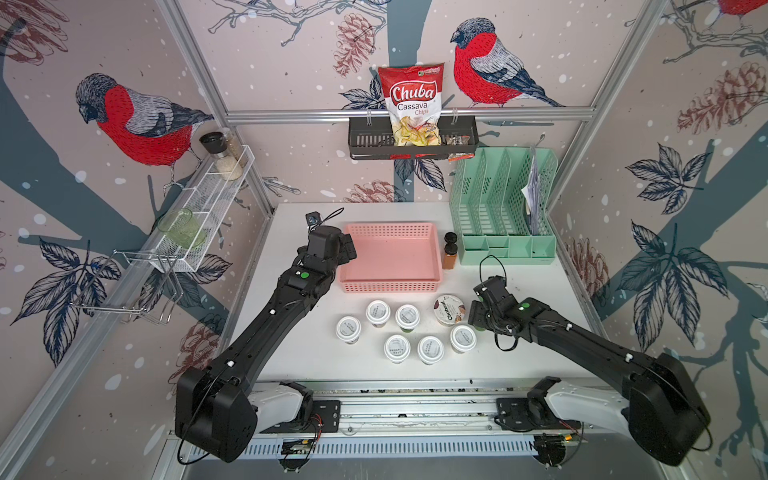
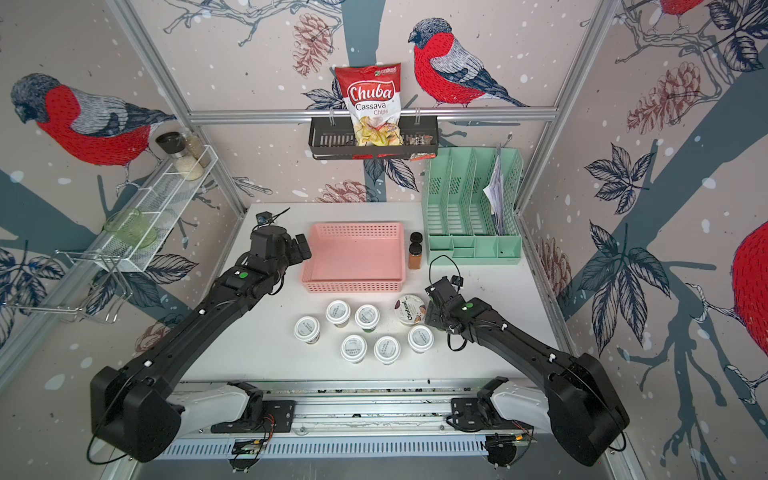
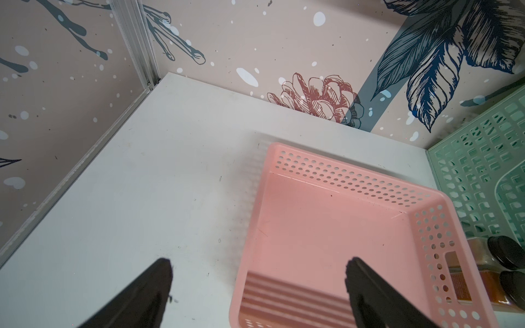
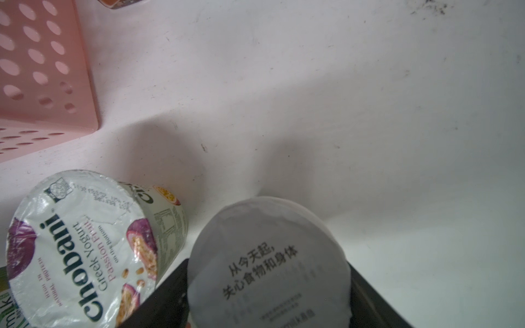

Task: Put the yogurt in the basket
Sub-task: Pick up the yogurt from the center of the board.

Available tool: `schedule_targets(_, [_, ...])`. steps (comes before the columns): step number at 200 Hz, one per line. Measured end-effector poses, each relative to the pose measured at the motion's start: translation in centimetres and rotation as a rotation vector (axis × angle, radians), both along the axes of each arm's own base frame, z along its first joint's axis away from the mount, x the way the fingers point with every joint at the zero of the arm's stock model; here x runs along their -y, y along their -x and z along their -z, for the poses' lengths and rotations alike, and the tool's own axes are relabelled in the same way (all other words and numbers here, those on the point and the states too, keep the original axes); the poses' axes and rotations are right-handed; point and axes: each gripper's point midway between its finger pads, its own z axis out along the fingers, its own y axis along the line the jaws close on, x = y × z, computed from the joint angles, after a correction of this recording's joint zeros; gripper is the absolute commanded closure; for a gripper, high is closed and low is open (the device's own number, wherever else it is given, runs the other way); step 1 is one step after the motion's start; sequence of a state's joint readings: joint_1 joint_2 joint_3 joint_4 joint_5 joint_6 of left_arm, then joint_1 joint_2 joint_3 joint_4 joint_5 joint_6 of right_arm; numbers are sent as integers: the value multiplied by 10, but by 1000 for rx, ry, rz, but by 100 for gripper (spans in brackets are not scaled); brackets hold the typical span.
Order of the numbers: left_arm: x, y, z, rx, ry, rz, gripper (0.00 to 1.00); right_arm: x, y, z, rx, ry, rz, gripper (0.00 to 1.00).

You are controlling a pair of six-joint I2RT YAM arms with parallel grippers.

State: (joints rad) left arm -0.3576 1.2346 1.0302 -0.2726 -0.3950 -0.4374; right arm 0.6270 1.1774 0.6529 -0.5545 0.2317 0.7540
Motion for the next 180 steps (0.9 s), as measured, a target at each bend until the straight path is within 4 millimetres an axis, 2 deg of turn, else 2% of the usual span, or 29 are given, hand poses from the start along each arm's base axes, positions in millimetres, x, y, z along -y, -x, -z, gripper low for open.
schedule_targets(47, [0, -1, 1, -3, 0, 1, 2, 0, -1, -2, 5, 0, 2, 26])
schedule_targets(83, [0, -1, 1, -3, 0, 1, 2, -6, -9, -17, 35, -15, -8, 26])
schedule_targets(114, [0, 0, 0, -1, 0, 1, 2, -12, -22, -46, 77, -22, -19, 25])
schedule_targets(139, [0, 0, -1, 3, 2, 1, 2, -21, -41, -78, 121, -18, -45, 25])
schedule_targets(156, [0, 0, -2, 5, 2, 1, 2, -31, -59, -101, 153, -20, -67, 25])
schedule_targets(180, [-1, 0, -1, 3, -1, -5, 2, -48, -84, -122, 171, -6, -107, 25])
